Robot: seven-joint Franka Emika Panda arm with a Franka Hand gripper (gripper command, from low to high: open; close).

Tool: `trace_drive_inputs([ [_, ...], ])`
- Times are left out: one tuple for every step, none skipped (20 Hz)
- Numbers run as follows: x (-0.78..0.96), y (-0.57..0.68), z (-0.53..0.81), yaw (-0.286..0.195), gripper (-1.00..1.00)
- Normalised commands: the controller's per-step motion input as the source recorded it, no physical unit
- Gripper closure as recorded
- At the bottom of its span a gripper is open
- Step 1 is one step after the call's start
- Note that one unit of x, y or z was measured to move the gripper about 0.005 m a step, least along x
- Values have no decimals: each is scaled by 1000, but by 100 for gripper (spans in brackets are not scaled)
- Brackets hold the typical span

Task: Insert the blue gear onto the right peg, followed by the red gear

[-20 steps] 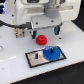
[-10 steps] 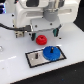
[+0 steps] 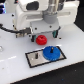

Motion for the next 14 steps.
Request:
trace_drive_inputs([
  [36,-403,-159,0,-100],
  [-12,-356,-120,0,-100],
  [0,-279,-91,0,-100],
  [15,-139,23,0,-100],
  [-29,-115,5,0,-100],
  [-56,-44,-54,0,-100],
  [-74,-33,-99,0,-100],
  [-29,-4,-41,0,100],
  [16,22,-33,0,100],
  [-59,28,-81,0,100],
  [-126,52,-130,0,100],
  [-97,29,-131,0,100],
  [-81,17,-92,0,100],
  [-57,67,-203,0,100],
])
